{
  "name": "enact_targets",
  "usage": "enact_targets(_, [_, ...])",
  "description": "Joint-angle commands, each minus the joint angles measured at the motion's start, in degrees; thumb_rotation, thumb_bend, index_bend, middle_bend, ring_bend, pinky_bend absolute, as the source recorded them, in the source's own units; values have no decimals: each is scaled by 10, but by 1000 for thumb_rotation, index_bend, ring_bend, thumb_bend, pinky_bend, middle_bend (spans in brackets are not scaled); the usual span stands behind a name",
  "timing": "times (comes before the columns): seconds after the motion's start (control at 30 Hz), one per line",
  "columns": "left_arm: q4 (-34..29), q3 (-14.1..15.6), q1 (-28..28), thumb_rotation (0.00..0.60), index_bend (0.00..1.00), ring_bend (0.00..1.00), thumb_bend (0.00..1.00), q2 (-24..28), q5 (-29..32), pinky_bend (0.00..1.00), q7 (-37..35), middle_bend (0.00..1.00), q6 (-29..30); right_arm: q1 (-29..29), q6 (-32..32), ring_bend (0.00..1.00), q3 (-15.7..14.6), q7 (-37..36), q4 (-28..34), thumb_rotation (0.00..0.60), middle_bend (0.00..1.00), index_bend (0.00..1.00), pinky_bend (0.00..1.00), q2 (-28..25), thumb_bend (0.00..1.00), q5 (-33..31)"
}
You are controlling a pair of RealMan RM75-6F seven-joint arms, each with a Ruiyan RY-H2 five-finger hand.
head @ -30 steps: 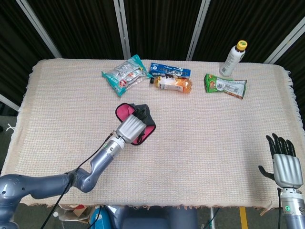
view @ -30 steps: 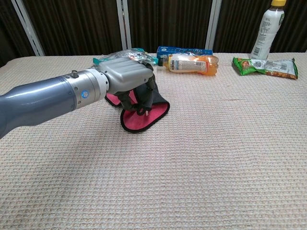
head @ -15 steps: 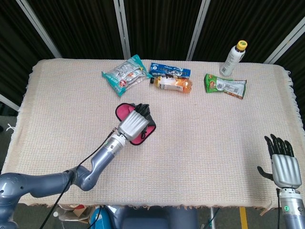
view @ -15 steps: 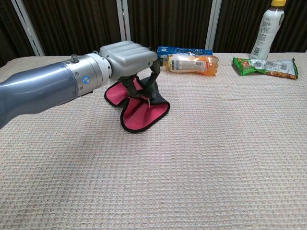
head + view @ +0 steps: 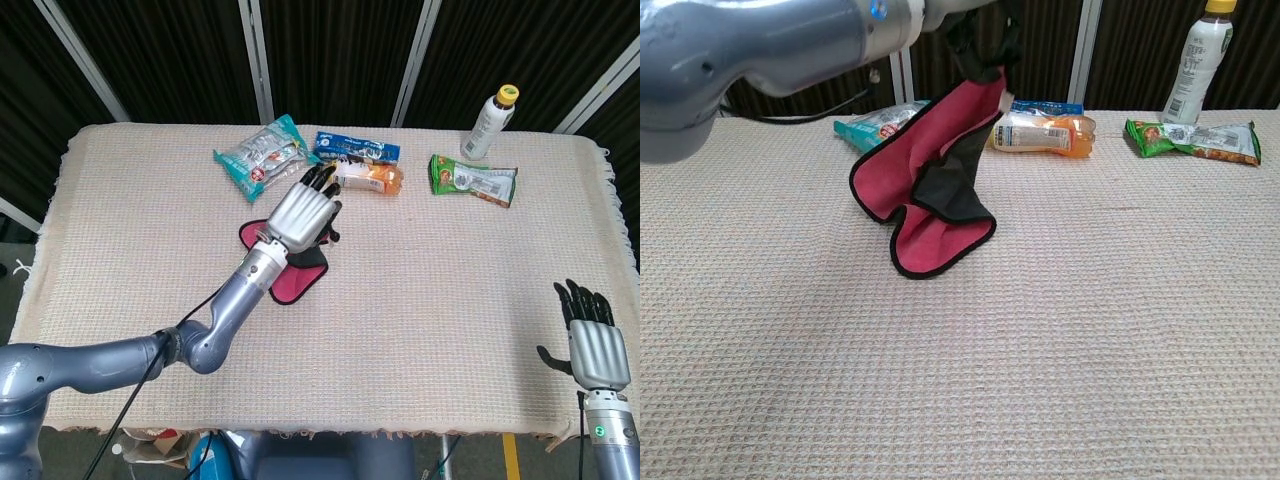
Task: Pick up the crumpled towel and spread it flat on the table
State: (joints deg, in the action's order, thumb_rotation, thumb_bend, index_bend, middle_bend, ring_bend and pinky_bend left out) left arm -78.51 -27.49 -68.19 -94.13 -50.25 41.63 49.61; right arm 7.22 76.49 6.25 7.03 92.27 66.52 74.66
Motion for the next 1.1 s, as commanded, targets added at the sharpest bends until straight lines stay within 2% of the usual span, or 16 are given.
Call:
enact_targets(0.03, [40,-68,-78,600,640,80,526,1,92,137,45,277,-8,6,-13,0,6,-6,-6,600,0,0,36,-1,216,-12])
enact_targets(0.17, [70,-107,-127,600,639,81,527,-1,149,137,64,281,6,7,-19,0,8,-12,-14,600,0,0,36,0,217,-23])
enact_targets(0.37, [106,-127,-171,600,630,80,526,-10,199,137,74,280,17,13,-28,0,15,-22,-19,600,0,0,36,2,216,-29])
enact_targets(0.53, [119,-108,-184,600,643,80,526,-20,221,137,74,281,11,25,-40,0,22,-35,-15,600,0,7,36,9,217,-31])
enact_targets(0.63, [126,-96,-187,600,648,80,526,-24,226,137,73,281,7,36,-53,0,33,-50,-6,600,0,64,36,14,217,-37])
enact_targets(0.9, [158,-81,-219,600,648,80,526,-37,244,137,70,282,-5,101,-133,0,106,-141,70,600,58,249,46,22,217,-99])
enact_targets(1.0, [165,-79,-230,600,648,80,526,-39,243,137,63,282,-7,134,-166,0,138,-153,79,600,72,265,56,36,216,-150])
enact_targets(1.1, [165,-75,-237,600,648,80,526,-39,240,137,54,282,-8,166,-189,0,155,-141,65,600,77,270,60,56,216,-195])
